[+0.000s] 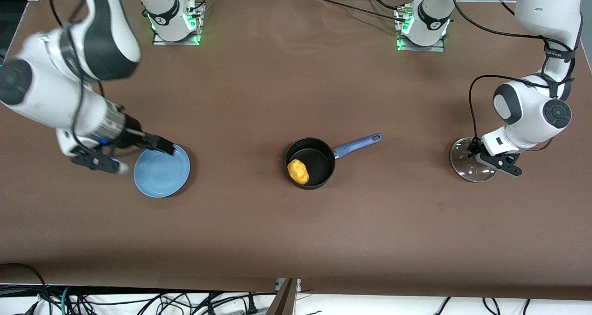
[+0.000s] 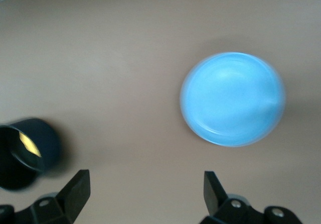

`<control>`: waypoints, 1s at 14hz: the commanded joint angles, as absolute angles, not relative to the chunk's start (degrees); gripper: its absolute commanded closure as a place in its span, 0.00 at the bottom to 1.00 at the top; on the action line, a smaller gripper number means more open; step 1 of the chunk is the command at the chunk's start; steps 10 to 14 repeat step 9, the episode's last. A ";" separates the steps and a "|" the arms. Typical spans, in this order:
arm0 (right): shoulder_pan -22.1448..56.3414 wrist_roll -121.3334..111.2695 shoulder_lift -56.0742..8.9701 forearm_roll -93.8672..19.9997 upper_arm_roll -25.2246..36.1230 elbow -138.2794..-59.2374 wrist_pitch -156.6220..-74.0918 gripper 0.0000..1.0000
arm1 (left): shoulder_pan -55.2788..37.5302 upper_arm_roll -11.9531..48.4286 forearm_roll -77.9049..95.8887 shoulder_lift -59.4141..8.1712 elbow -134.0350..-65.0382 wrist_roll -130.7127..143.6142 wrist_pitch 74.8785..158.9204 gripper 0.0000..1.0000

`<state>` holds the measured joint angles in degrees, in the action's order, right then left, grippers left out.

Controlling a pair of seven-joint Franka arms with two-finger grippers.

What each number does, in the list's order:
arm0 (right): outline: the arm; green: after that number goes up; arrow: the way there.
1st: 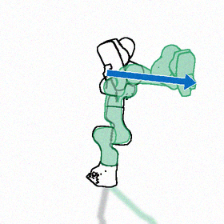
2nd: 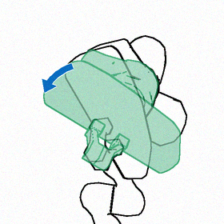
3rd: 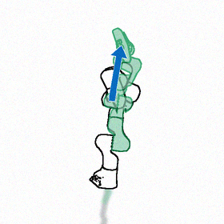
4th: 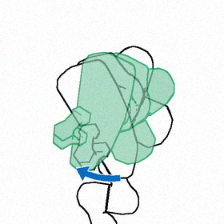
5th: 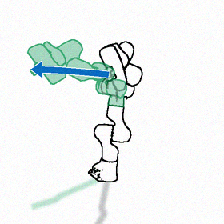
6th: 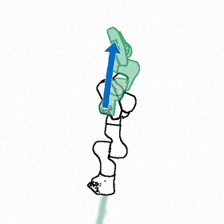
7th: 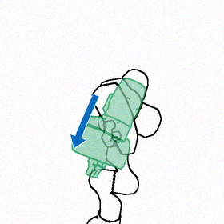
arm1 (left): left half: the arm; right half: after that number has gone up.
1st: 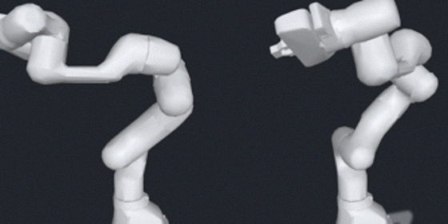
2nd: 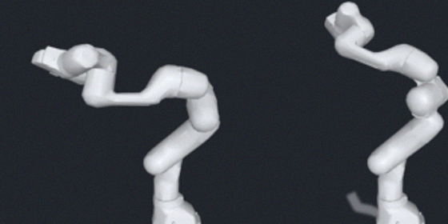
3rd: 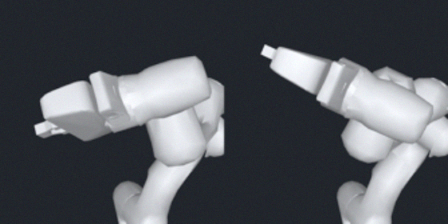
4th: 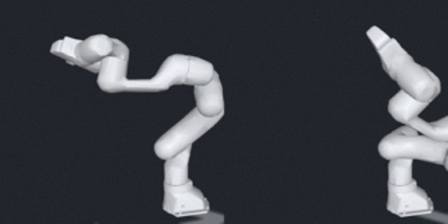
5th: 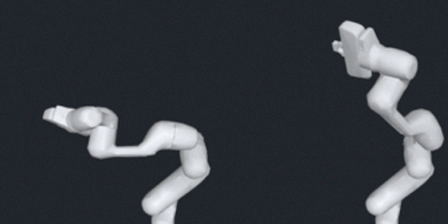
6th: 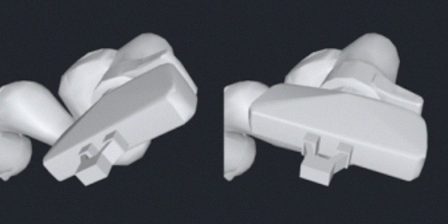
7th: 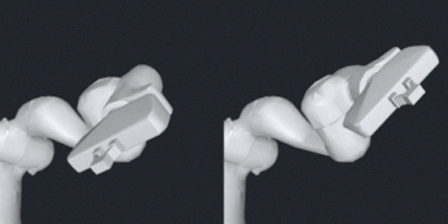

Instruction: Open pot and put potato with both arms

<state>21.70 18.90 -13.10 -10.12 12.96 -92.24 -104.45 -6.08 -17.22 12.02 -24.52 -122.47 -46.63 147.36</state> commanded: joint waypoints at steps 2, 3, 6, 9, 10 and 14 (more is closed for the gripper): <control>22.59 16.96 -4.32 -3.79 13.71 -95.98 -96.52 0.00 | -5.63 -17.49 15.38 -23.12 -122.70 -48.08 146.70 0.00; 22.33 16.27 -3.96 -3.34 13.54 -94.76 -95.20 0.00 | -5.71 -17.40 15.38 -22.59 -121.13 -47.73 143.82 0.00; 12.43 10.91 -5.53 -2.90 6.10 -87.30 -89.23 0.00 | -5.89 -17.05 14.50 -21.45 -110.17 -39.94 124.88 0.00; 10.81 10.55 -5.62 -2.72 5.27 -86.05 -88.25 0.00 | -6.59 -14.52 8.63 -20.66 -98.65 -24.31 108.59 0.00; 10.81 10.55 -5.62 -2.72 5.27 -86.05 -88.25 0.00 | -6.59 -14.52 8.63 -20.66 -98.65 -24.31 108.59 0.00; 10.81 10.55 -5.62 -2.72 5.27 -86.05 -88.25 0.00 | -6.59 -14.52 8.63 -20.66 -98.65 -24.31 108.59 0.00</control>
